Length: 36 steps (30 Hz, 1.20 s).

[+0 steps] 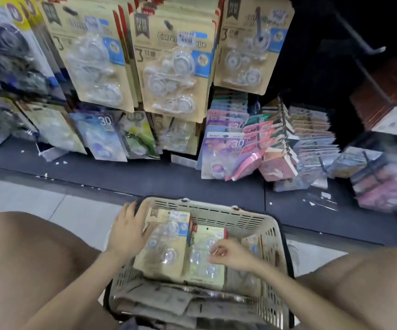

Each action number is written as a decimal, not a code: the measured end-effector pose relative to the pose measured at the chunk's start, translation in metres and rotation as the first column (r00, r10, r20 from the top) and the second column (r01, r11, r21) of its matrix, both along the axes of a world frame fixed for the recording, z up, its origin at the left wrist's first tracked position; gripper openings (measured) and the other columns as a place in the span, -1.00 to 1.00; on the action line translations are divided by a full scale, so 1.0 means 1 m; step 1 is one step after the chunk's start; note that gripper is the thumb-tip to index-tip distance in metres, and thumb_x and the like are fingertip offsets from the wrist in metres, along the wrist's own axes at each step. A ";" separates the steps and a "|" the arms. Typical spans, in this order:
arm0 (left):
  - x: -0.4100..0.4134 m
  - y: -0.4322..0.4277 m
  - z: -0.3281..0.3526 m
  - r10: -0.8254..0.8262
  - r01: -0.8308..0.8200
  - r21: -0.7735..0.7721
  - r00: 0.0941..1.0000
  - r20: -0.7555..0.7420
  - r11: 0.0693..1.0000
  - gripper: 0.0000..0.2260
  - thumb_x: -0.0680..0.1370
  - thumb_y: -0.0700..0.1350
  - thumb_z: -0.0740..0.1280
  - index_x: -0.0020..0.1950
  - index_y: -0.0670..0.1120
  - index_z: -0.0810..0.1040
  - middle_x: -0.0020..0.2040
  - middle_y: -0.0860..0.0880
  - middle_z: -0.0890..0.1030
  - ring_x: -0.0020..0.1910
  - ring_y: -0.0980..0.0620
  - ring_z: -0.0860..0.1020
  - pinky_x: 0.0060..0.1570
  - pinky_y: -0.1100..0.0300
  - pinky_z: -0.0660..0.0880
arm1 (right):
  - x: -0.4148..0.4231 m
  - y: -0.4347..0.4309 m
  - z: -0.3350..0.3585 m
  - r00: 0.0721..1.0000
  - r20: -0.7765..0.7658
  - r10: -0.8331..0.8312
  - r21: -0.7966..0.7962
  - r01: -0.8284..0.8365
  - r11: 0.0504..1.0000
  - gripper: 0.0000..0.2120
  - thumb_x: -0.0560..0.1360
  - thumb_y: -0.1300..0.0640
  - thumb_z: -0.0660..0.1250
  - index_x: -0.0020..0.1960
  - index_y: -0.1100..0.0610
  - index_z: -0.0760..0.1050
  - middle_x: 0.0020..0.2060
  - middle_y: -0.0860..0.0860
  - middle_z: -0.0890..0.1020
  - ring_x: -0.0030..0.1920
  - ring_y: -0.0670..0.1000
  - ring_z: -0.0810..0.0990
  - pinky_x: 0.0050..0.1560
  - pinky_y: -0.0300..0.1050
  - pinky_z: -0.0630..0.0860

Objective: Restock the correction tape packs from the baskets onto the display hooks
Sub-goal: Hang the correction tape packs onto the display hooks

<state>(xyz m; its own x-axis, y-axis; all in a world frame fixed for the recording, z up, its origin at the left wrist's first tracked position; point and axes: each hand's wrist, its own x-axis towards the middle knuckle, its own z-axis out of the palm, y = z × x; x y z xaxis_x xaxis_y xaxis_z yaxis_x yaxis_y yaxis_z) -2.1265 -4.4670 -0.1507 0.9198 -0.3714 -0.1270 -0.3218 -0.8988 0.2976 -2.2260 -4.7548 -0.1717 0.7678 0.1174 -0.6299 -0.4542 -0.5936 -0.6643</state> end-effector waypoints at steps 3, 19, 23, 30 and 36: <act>-0.017 0.020 -0.020 0.025 -0.024 0.021 0.999 -0.039 0.999 -0.35 0.63 0.28 -0.15 0.51 -0.13 0.26 0.29 -0.32 0.52 0.24 -0.38 0.50 0.09 -0.21 0.54 | -0.029 0.026 -0.009 0.992 -0.093 0.082 0.055 -0.078 0.995 -0.43 0.21 -0.46 0.35 0.06 -0.12 0.48 0.00 -0.14 0.57 0.04 -0.14 0.56 0.19 -0.17 0.52; -0.044 0.062 -0.043 0.163 -0.210 -0.190 0.958 -0.236 0.959 -0.46 0.67 0.13 0.05 0.62 0.04 0.01 0.59 0.11 0.13 0.59 0.08 0.03 0.46 0.12 0.14 | -0.031 0.093 -0.017 0.937 0.018 0.349 -0.067 -0.347 0.936 -0.52 0.60 -0.12 0.25 0.49 -0.08 0.32 0.35 -0.04 0.52 0.28 -0.01 0.51 0.28 -0.11 0.42; -0.046 0.060 -0.046 0.176 -0.231 -0.217 0.954 -0.244 0.948 -0.29 0.56 0.34 -0.08 0.62 0.00 -0.02 0.54 0.21 0.02 0.59 0.08 0.01 0.49 0.13 0.08 | -0.019 0.075 -0.036 0.972 -0.009 0.236 -0.128 -0.235 0.963 -0.68 0.59 -0.02 0.30 0.32 0.01 0.49 0.05 0.01 0.63 0.11 0.08 0.58 -0.01 -0.11 0.43; -0.045 0.063 -0.057 0.175 -0.230 -0.223 0.955 -0.241 0.947 -0.22 0.49 0.38 -0.17 0.62 -0.02 0.00 0.55 0.17 0.03 0.59 0.04 0.04 0.52 0.10 0.08 | -0.008 0.025 -0.026 0.999 -0.032 0.002 0.089 0.000 0.996 -0.85 0.57 0.09 0.36 0.13 -0.05 0.56 0.06 0.08 0.67 0.06 0.14 0.64 0.11 0.05 0.55; -0.040 0.045 -0.026 0.329 -0.401 -0.319 0.908 -0.259 0.859 -0.18 0.51 0.41 -0.09 0.58 -0.12 0.20 0.54 -0.06 0.31 0.53 0.00 0.22 0.44 0.17 0.13 | 0.009 0.006 0.012 0.819 -0.145 -0.555 0.568 0.528 0.631 -0.22 0.06 -0.18 0.68 0.16 0.17 0.57 0.03 0.16 0.70 -0.06 0.08 0.71 -0.17 -0.10 0.63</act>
<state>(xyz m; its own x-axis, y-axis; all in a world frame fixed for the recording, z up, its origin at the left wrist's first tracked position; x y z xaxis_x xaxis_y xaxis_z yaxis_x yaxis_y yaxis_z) -2.1667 -4.4219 -0.1770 0.9695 -0.0667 -0.2357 0.1036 -0.7602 0.6413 -2.2173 -4.7492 -0.1602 0.8319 -0.0108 -0.5548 -0.5369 0.2373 -0.8096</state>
